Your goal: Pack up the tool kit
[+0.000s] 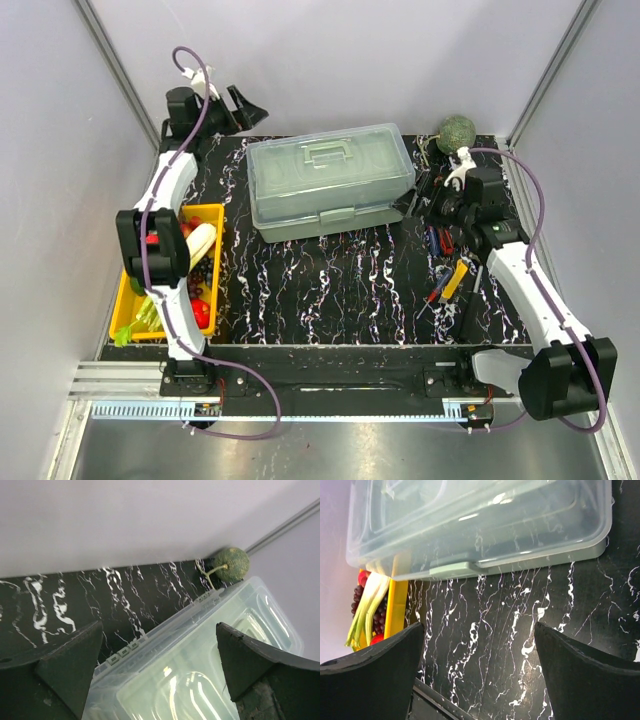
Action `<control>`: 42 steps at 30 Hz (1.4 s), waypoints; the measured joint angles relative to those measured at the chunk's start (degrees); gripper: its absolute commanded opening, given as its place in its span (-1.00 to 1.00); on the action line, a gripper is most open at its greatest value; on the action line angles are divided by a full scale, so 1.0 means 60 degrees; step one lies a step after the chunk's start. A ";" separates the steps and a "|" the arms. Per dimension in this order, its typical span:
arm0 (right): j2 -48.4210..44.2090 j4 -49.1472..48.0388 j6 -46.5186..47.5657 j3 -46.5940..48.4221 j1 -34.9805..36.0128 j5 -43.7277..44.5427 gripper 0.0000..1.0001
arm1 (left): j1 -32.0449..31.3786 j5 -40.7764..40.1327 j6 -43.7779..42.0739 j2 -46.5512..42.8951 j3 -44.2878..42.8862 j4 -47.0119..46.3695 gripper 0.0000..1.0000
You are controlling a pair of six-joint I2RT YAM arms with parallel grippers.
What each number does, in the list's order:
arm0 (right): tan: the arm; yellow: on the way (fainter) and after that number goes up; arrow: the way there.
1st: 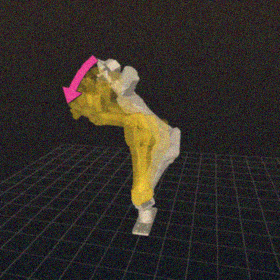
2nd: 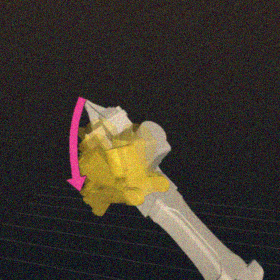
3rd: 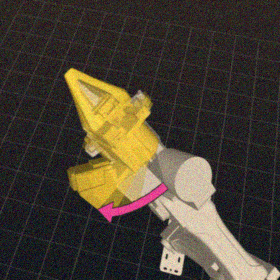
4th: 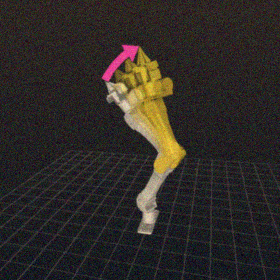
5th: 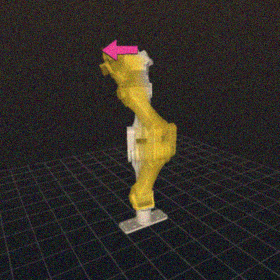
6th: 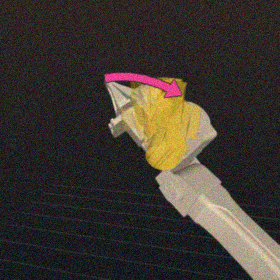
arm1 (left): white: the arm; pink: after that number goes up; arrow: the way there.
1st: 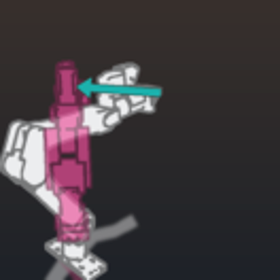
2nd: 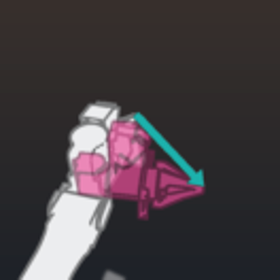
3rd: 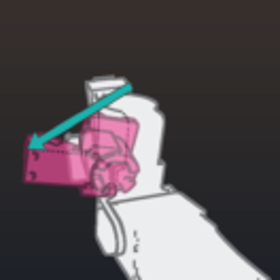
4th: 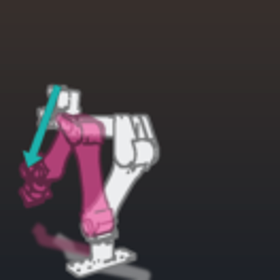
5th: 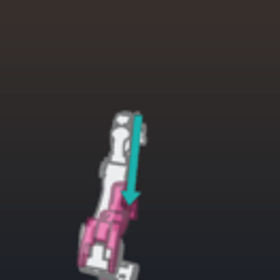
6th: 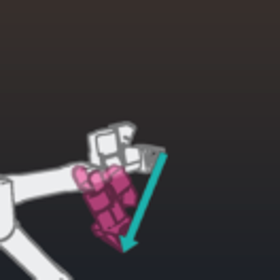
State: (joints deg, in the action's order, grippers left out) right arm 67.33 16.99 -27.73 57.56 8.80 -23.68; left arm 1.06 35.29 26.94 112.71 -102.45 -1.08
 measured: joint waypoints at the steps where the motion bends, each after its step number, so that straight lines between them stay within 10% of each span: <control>1: 0.0018 0.0004 0.0044 -0.0069 0.0084 0.0011 0.91 | -0.0015 0.0208 0.0095 0.0342 -0.0106 -0.0120 0.98; 16: 0.2769 -0.0980 0.0157 -0.0073 0.0514 0.0783 0.84 | -0.0029 0.2634 -0.0138 0.0532 0.1636 -0.0925 0.98; 42: 0.6295 -0.3268 -0.0769 0.2597 0.0885 0.0758 0.94 | -0.0831 0.2579 0.0328 -0.5446 0.8459 -0.1832 0.98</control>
State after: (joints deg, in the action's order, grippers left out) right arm 105.10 -2.61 -32.34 73.14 14.11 -19.14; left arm -3.92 50.76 28.91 80.03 -51.70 -12.08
